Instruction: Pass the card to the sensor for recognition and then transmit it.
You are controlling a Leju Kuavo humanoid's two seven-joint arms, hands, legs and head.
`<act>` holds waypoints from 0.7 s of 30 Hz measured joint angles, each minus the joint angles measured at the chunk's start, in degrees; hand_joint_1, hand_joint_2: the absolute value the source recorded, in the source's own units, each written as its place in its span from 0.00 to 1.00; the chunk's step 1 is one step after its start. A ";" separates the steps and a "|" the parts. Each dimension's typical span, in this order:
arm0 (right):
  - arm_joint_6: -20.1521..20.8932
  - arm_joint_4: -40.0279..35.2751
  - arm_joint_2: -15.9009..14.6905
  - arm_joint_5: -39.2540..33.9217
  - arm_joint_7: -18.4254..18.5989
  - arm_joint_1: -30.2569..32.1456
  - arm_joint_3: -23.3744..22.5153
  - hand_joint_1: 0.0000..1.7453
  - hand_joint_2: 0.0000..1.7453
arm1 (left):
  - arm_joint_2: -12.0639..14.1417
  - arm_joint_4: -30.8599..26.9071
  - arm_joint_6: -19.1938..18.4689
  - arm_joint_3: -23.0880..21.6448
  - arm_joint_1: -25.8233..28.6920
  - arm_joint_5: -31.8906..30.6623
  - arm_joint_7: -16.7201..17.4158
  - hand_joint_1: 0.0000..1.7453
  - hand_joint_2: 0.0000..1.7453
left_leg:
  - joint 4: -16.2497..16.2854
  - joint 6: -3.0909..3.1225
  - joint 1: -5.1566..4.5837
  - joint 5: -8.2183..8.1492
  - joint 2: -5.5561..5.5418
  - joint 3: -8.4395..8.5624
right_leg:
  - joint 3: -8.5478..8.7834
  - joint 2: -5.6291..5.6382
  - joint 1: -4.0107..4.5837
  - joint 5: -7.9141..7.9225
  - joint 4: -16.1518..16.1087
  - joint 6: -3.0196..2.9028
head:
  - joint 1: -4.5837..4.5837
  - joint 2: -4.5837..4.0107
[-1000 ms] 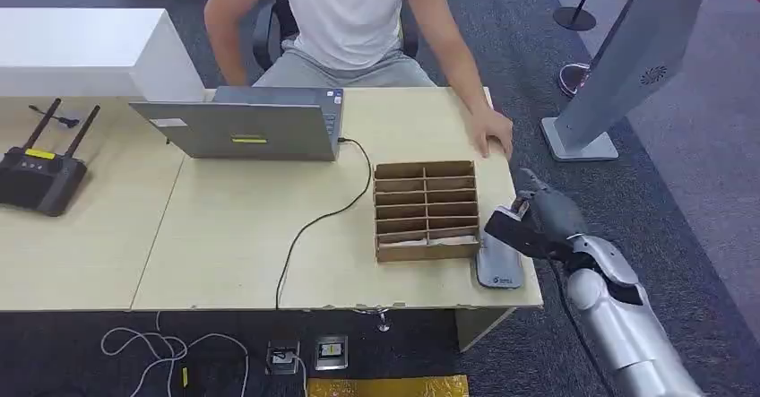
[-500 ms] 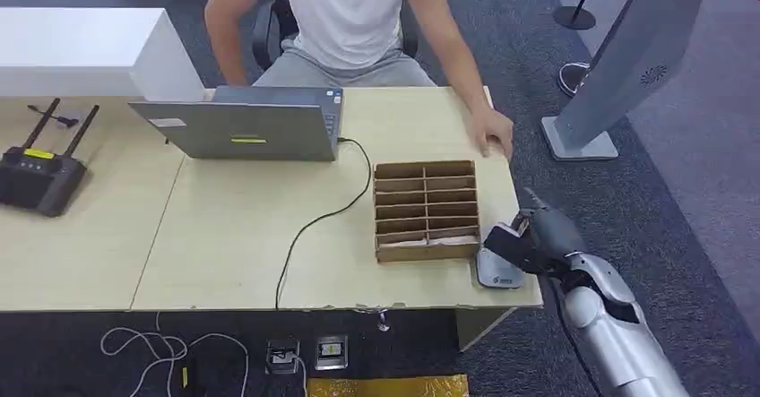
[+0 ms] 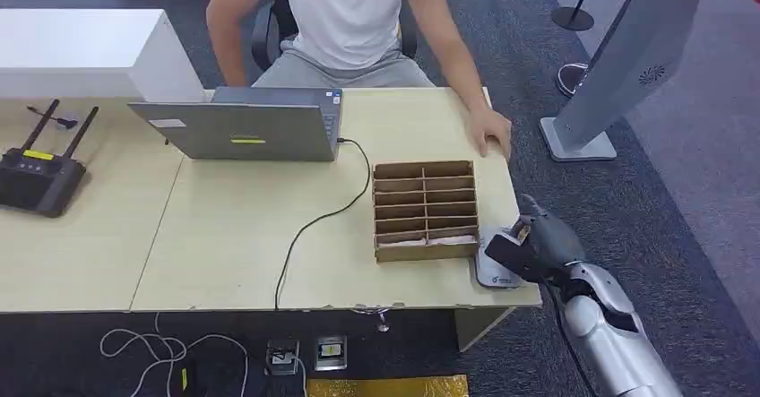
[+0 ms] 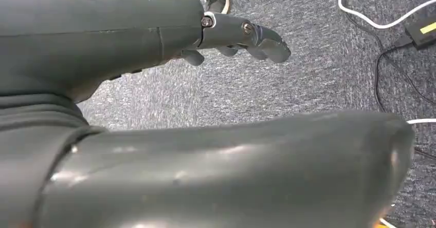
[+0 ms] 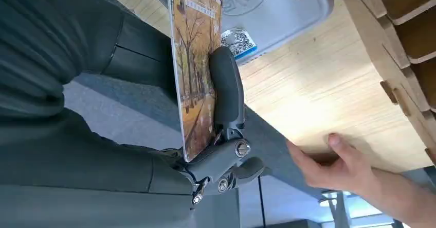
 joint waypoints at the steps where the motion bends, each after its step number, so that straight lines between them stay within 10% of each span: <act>1: 0.00 0.02 0.00 -0.07 0.02 0.01 0.00 1.00 1.00 | 0.00 -0.02 0.00 0.00 0.00 0.00 0.00 0.00 0.00 | 0.00 0.00 0.00 0.00 0.00 0.00 | 0.00 0.00 0.00 0.00 0.00 0.00 | 0.00 0.00; 21: -2.69 2.69 -0.04 -0.83 -1.16 -1.30 -0.48 1.00 1.00 | 0.00 0.00 -0.09 -0.04 -0.01 -0.26 0.00 0.00 0.00 | 0.00 0.00 -0.01 0.00 0.00 0.05 | 0.08 -0.01 -0.01 0.00 0.00 0.00 | 0.00 0.00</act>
